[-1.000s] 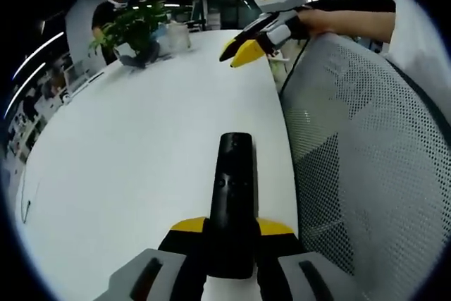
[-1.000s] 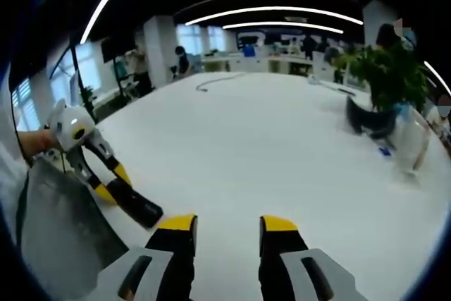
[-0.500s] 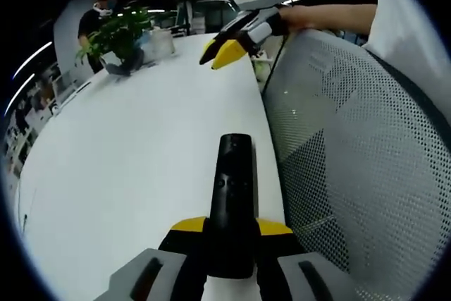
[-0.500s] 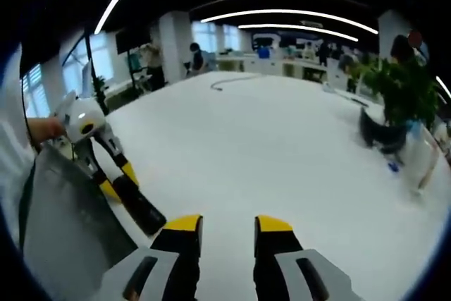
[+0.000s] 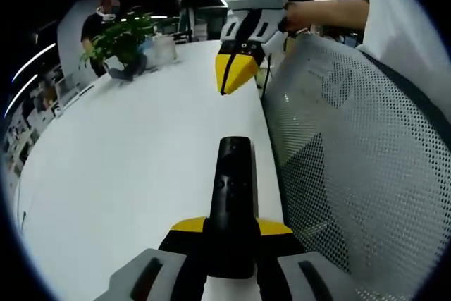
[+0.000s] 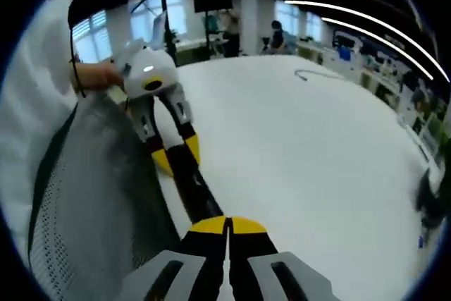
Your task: Press the specified remote control buttons in sequence, fully releasing each button before pressing the next.
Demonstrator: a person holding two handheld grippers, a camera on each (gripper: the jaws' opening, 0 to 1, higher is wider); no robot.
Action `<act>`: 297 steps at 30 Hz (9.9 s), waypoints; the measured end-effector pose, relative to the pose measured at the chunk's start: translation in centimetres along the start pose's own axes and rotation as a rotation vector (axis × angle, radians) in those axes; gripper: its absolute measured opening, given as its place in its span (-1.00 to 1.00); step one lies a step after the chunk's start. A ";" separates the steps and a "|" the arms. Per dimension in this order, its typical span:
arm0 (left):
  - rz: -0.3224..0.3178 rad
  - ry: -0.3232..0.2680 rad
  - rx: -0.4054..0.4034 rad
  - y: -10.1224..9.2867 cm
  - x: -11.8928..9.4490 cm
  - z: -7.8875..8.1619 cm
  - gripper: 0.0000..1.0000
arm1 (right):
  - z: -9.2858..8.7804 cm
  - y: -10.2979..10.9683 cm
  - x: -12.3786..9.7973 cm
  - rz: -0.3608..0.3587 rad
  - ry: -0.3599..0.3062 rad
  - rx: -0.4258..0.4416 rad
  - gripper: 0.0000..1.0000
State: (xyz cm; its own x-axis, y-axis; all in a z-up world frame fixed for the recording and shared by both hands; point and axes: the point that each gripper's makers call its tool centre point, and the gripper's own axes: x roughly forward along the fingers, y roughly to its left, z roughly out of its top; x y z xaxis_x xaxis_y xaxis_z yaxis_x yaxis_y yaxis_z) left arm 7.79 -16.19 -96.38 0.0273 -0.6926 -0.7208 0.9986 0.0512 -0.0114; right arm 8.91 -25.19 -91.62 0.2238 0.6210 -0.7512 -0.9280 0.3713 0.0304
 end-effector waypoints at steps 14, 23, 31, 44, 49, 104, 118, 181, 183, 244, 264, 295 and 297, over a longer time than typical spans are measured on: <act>0.006 -0.037 -0.004 0.0 0.0 0.1 -0.52 | -1.2 1.4 3.1 0.114 0.157 -0.132 -1.00; 0.009 -0.049 -0.005 0.0 -0.1 0.1 -0.52 | -1.7 1.5 3.7 0.121 0.203 -0.177 -1.00; 0.009 -0.055 -0.006 0.0 -0.1 0.1 -0.52 | -1.8 1.6 3.7 0.115 0.241 -0.246 -1.00; 0.009 -0.068 -0.009 0.0 -0.1 0.1 -0.52 | -1.7 1.3 3.9 0.095 0.249 -0.197 -1.00; 0.010 -0.078 -0.009 0.0 -0.2 0.1 -0.51 | -1.5 1.2 3.9 0.077 0.150 -0.113 -1.00; 0.014 -0.100 -0.014 0.1 -0.1 0.1 -0.51 | 0.1 2.7 5.3 0.185 0.186 -0.263 -1.00; 0.014 -0.104 -0.016 0.1 -0.1 0.0 -0.51 | 0.0 2.7 5.2 0.153 0.201 -0.293 -1.00; 0.009 -0.111 -0.015 0.0 -0.2 0.0 -0.51 | 1.0 3.5 6.1 0.191 0.087 -0.414 -0.90; 0.009 -0.110 -0.014 0.0 -0.2 0.0 -0.51 | 1.1 3.5 6.2 0.209 0.095 -0.422 -0.90; 0.011 -0.109 -0.013 -0.1 -0.2 0.0 -0.51 | 1.8 3.7 6.8 0.118 0.151 -0.346 -1.00; 0.010 -0.110 -0.013 -0.2 -0.2 0.1 -0.51 | 1.7 4.1 7.0 0.160 0.211 -0.303 -1.00; 0.011 -0.108 -0.015 -0.2 -0.3 0.0 -0.51 | 1.0 3.2 6.2 0.146 0.164 -0.294 -1.00; 0.013 -0.106 -0.013 -0.2 -0.3 0.0 -0.51 | 1.0 3.3 6.2 0.150 0.166 -0.291 -1.00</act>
State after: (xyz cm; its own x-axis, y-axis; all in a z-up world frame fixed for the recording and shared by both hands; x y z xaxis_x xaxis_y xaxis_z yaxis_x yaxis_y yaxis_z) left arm 7.60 -16.01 -96.18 0.0460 -0.7638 -0.6439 0.9975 0.0700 -0.0117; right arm 7.51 -19.49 -95.51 0.0498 0.5242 -0.8501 -0.9981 0.0581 -0.0227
